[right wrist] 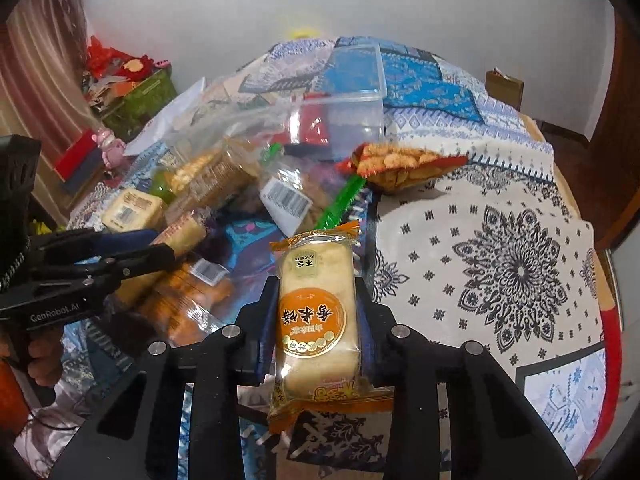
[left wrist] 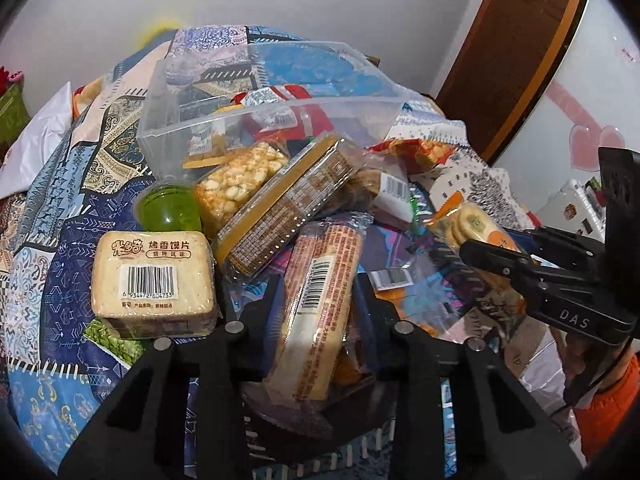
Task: Organize snacks
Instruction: 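Lift both held packs and carry them over the clear box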
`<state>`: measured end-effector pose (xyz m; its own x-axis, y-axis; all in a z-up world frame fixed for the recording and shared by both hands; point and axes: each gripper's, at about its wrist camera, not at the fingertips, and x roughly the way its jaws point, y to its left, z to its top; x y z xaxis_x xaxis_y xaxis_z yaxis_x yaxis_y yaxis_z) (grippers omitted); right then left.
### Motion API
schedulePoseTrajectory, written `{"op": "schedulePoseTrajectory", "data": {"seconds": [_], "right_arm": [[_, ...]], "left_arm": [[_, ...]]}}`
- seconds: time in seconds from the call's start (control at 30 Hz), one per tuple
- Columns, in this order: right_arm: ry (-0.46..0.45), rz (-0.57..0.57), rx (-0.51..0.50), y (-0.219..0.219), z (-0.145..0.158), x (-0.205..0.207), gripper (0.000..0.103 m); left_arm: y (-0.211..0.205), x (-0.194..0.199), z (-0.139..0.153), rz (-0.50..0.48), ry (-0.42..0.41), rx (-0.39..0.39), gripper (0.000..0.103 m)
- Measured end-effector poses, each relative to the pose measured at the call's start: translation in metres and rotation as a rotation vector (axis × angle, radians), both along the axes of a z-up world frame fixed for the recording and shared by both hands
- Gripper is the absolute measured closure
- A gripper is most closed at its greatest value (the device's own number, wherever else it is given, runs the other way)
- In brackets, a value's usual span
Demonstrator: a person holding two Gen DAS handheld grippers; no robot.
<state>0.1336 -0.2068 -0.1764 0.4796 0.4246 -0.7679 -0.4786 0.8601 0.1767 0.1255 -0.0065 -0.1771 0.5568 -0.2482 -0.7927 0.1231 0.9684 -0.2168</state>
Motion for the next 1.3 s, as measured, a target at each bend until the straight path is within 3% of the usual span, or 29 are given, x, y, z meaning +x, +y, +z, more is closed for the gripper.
{"op": "schedulePoseTrajectory", "data": {"seconds": [0.03,0.07,0.37,0.43,0.5,0.7,1.0,1.3], "right_arm": [[-0.008,0.000,0.003,0.000,0.003,0.000,0.072],[-0.014,0.001,0.007,0.001,0.005,0.000,0.072],[-0.050,0.012,0.050,0.008,0.022,0.004,0.072],[-0.051,0.018,0.056,0.010,0.024,0.004,0.072],[-0.053,0.024,0.056,0.012,0.024,0.004,0.072],[-0.058,0.031,0.064,0.014,0.027,0.005,0.072],[-0.065,0.046,0.083,0.018,0.031,0.003,0.072],[-0.082,0.039,0.099,0.016,0.039,0.006,0.072]], "left_arm": [[0.000,-0.001,0.001,0.001,-0.004,0.002,0.072],[-0.001,-0.002,0.003,-0.002,-0.007,0.002,0.081],[0.007,-0.003,0.008,0.035,-0.004,0.003,0.082],[0.011,0.001,0.002,0.040,0.026,-0.006,0.075],[0.018,0.005,-0.007,0.055,0.057,-0.016,0.058],[0.022,0.011,-0.024,0.052,0.089,-0.033,0.048],[0.013,0.021,-0.038,0.034,0.093,0.008,0.048],[0.009,0.004,-0.023,0.037,0.043,0.043,0.055]]}}
